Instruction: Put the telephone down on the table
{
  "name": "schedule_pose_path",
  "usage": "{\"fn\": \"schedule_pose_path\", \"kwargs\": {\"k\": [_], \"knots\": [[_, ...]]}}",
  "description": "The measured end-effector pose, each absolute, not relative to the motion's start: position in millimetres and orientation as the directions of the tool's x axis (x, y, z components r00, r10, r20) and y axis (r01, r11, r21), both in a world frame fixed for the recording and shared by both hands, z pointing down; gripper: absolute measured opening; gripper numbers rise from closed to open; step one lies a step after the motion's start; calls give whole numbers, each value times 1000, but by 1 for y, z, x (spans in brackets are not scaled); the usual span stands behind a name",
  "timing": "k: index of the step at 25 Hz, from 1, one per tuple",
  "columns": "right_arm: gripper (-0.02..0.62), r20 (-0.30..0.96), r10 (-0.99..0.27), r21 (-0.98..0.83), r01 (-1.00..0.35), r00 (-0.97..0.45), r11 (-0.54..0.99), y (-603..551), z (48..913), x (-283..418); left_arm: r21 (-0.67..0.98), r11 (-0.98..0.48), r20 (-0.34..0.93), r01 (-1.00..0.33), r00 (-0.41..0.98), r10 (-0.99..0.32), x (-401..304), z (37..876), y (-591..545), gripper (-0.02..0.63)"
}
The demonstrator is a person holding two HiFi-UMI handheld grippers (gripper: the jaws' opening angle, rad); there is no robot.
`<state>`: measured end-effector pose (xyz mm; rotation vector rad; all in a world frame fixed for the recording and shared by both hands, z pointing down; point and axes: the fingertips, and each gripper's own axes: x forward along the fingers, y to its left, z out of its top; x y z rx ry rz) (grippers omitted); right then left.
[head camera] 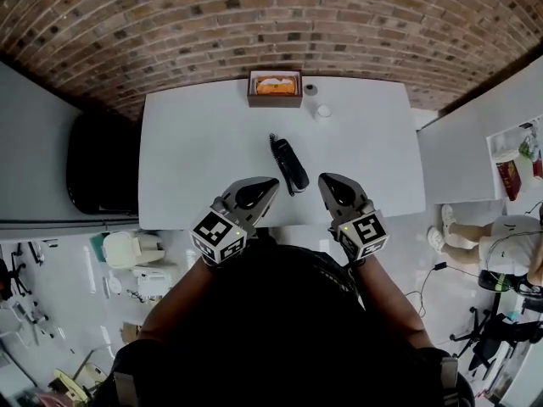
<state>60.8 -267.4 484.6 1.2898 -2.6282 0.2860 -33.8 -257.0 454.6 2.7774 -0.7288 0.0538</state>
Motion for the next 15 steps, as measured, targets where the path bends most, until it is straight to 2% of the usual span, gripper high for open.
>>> {"fn": "schedule_pose_path", "kwargs": {"k": [9, 15], "knots": [[15, 276, -695, -118, -741, -664, 661, -193, 501, 123, 233, -804, 106, -547, 836, -538, 33, 464, -183, 6], [15, 263, -662, -142, -707, -702, 693, -152, 500, 148, 197, -761, 112, -619, 785, -609, 44, 459, -138, 6]]}}
